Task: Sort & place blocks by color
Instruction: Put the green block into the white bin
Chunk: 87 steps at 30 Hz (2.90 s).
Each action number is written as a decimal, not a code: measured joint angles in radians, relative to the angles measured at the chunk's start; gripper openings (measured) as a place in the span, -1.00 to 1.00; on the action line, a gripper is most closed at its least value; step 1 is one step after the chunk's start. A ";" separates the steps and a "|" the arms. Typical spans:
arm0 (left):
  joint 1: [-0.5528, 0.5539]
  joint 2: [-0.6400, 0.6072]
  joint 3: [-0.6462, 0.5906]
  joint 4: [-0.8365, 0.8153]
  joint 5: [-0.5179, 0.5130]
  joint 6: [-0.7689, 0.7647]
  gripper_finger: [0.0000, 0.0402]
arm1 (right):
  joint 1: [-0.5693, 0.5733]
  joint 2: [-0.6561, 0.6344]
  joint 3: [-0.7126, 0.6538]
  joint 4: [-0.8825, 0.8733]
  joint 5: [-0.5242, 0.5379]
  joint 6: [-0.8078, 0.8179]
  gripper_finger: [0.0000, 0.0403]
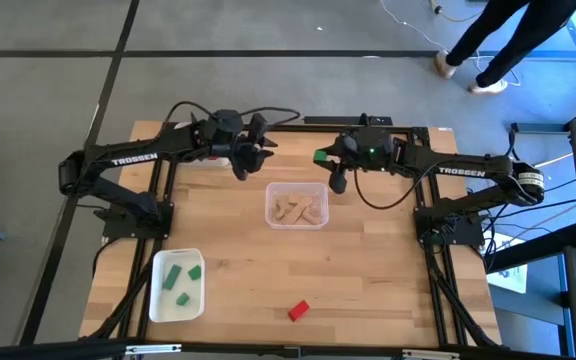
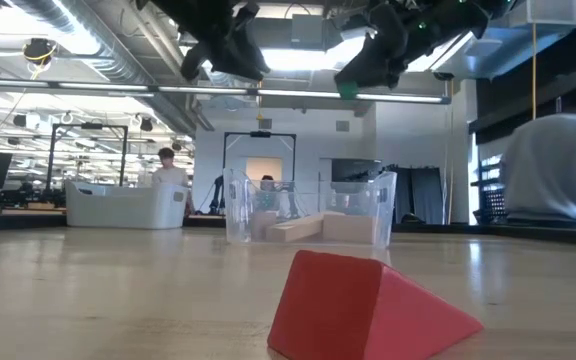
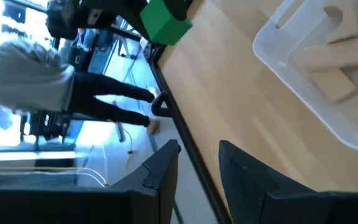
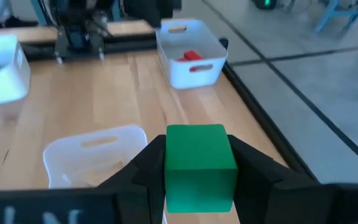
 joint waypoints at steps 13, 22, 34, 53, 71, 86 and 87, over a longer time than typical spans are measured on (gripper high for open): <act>-0.018 0.008 -0.001 0.004 -0.003 -0.128 -0.46 | 0.000 -0.001 0.000 0.140 -0.042 0.055 -0.36; -0.023 0.009 -0.001 0.003 -0.004 -0.127 -0.46 | 0.000 -0.001 0.000 0.143 -0.043 0.081 -0.36; -0.023 0.009 -0.001 0.002 -0.004 -0.127 -0.46 | 0.000 -0.001 0.000 0.143 -0.044 0.108 -0.36; -0.023 0.009 -0.001 0.004 -0.004 -0.127 -0.46 | 0.000 -0.001 0.000 0.142 -0.147 0.152 -0.36; -0.023 0.009 -0.001 0.005 -0.004 -0.125 -0.46 | 0.000 -0.001 0.000 0.141 -0.201 0.230 -0.36; -0.023 0.009 -0.001 0.005 -0.004 -0.127 -0.46 | 0.000 -0.001 0.000 0.122 -0.199 0.201 -0.36; -0.023 0.009 -0.001 0.005 -0.004 -0.127 -0.46 | 0.000 -0.001 0.000 0.122 -0.199 0.197 -0.36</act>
